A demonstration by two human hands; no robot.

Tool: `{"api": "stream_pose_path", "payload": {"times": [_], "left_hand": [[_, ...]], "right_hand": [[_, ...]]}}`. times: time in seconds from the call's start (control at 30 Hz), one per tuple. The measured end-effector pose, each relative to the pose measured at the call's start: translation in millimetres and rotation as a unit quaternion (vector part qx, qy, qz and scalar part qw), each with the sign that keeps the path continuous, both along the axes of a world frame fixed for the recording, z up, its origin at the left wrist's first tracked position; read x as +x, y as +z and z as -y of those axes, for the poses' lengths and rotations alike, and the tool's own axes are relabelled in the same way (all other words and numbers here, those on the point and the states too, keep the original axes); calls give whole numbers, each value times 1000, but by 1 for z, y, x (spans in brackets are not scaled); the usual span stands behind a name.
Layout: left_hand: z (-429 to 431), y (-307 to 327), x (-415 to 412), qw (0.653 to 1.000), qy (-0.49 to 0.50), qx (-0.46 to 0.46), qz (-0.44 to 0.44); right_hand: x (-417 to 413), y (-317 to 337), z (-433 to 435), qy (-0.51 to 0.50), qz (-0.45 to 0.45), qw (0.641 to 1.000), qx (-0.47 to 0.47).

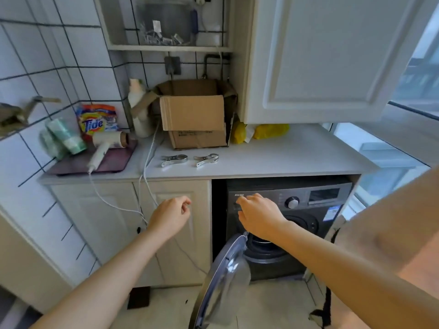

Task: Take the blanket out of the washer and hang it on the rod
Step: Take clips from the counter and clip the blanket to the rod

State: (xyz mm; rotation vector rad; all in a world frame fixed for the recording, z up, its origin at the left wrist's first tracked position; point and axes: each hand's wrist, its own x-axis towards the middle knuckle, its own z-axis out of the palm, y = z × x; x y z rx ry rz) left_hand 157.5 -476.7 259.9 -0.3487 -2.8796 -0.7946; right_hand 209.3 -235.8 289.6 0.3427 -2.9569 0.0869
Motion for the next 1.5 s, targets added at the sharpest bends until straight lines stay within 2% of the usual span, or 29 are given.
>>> {"api": "stream_pose_path", "payload": {"times": [0.37,0.63,0.77,0.97,1.17,1.37,1.5], "left_hand": [[68,-21,-160,997,-16,-72,1],[87,-28,-247,994,-34,-100,-15],[89,-30,-280,992,-20,-120,8],[94,-38,-314,984,-3,-170,60],[93,-40,-327,975,-8,-213,62],[96,-44,-331,978,-2,-192,79],[93,-44,-327,985,6,-165,49]], "right_hand": [[-157,-25,74,0,43,999,-10],[-236,-36,90,-2,65,998,5],[-271,-44,90,6,64,998,7],[-321,-54,87,35,65,997,24],[-351,-64,83,39,105,991,68],[-366,-75,79,44,110,991,59],[-365,-71,80,55,94,993,56]]}}
